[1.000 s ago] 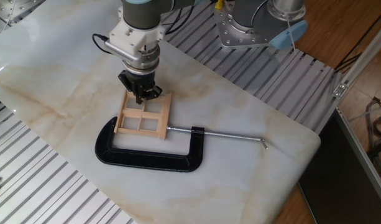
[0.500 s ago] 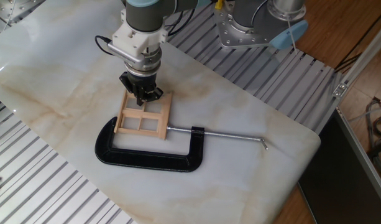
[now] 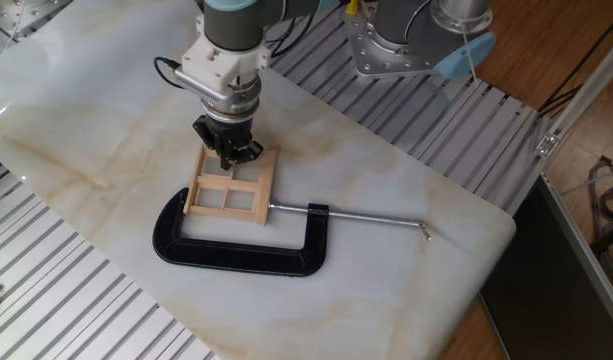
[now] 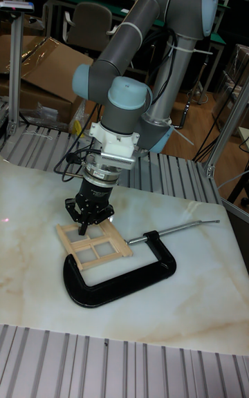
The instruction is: Open a sliding window
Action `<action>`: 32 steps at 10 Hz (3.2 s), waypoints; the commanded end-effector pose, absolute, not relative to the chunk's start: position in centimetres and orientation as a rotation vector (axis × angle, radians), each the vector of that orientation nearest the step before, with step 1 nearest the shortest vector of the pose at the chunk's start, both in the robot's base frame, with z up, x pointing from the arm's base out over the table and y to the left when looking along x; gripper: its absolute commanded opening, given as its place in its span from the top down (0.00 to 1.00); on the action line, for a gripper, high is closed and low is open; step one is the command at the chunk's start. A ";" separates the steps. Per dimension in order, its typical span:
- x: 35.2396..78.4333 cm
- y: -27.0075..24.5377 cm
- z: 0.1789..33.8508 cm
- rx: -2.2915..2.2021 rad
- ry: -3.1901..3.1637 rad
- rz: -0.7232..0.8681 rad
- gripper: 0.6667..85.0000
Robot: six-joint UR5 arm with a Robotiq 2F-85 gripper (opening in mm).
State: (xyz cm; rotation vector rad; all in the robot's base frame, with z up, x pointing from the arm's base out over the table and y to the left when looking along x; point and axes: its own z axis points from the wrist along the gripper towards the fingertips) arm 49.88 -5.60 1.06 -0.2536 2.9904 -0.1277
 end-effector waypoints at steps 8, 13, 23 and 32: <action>49.0 -4.5 1.4 -0.209 2.997 -0.093 1.00; 48.6 -3.3 1.1 -0.173 2.991 -0.100 1.00; 47.8 -2.2 1.1 -0.176 2.991 -0.117 1.00; 48.6 -3.4 1.4 -0.219 3.000 -0.147 1.00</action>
